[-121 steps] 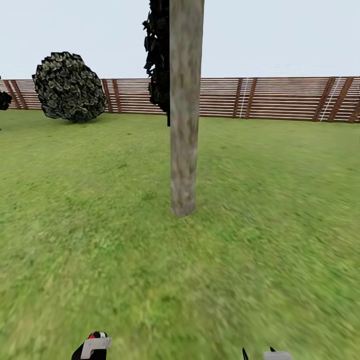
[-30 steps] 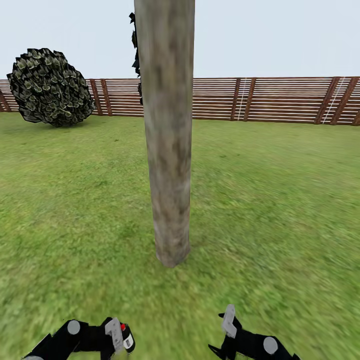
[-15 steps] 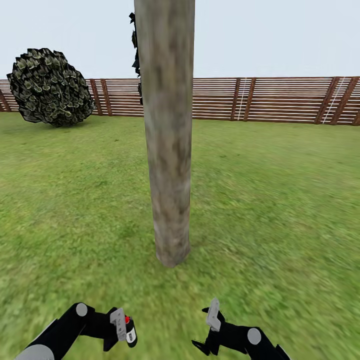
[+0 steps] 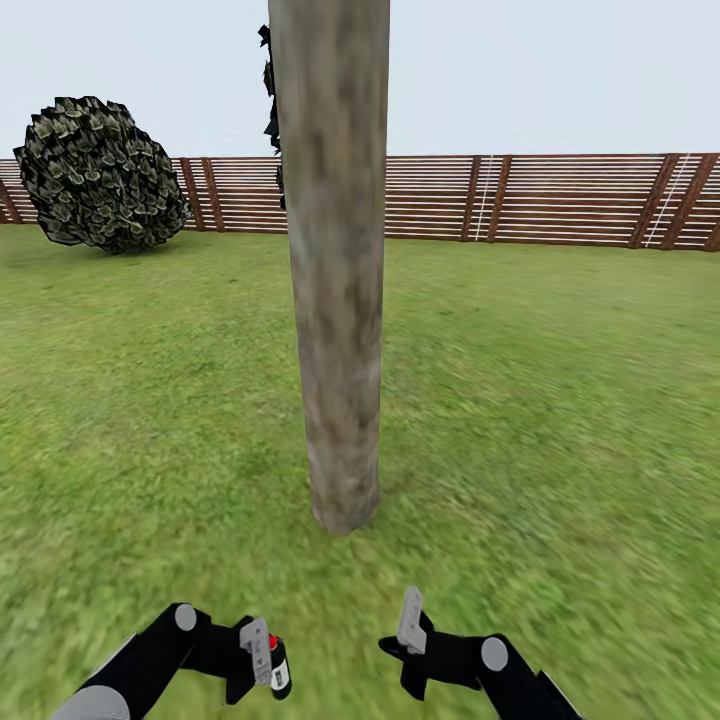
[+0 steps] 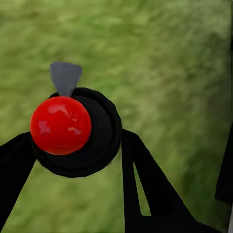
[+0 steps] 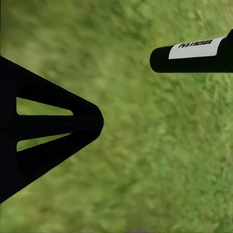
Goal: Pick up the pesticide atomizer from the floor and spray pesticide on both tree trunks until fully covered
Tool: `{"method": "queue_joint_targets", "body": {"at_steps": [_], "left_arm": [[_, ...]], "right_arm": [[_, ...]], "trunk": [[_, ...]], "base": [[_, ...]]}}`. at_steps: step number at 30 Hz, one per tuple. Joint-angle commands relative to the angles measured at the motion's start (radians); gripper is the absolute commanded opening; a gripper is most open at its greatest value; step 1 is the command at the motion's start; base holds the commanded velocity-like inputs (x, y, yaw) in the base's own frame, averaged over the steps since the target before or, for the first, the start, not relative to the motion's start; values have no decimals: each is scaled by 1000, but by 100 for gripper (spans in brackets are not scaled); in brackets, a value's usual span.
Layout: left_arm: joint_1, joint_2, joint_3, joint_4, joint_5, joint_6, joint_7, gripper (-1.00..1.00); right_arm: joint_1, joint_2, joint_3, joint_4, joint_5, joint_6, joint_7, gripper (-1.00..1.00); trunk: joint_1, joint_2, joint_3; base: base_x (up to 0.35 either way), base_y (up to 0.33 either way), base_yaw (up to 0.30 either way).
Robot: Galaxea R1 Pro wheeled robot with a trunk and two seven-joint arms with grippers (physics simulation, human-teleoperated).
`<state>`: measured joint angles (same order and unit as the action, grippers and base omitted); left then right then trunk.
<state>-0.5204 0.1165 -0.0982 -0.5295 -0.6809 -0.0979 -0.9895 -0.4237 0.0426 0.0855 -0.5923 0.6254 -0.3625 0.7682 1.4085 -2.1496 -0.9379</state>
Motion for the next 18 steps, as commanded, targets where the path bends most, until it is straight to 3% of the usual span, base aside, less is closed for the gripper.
{"method": "queue_joint_targets", "body": {"at_steps": [1,6,10,12,13,18], "left_arm": [[-2,-6,-3,-1,-15,-10,0,-100],[-10,-38,-2,-1,-65,-8,0,-100],[-16,-48,-2,-1,-70,-8,-1,-100],[-18,-54,-3,-1,-71,-8,-1,-100],[-19,-56,-2,-1,-71,-9,-1,-100],[-20,-60,-3,-1,-71,-9,-1,-100]], "right_arm": [[-3,1,12,-1,9,-5,0,-100],[-9,34,40,-2,9,-4,0,-100],[-18,57,42,-2,10,14,0,-100],[-22,72,43,-43,8,124,39,-100],[-23,75,43,-69,8,140,67,-100],[-23,77,45,-81,8,145,77,-100]], "trunk": [[0,0,-1],[0,0,-1],[0,0,-1],[0,0,-1],[0,0,-1],[0,0,-1]], "base": [[0,0,0],[0,0,0],[0,0,0],[0,0,0],[0,0,0],[0,0,0]]}}
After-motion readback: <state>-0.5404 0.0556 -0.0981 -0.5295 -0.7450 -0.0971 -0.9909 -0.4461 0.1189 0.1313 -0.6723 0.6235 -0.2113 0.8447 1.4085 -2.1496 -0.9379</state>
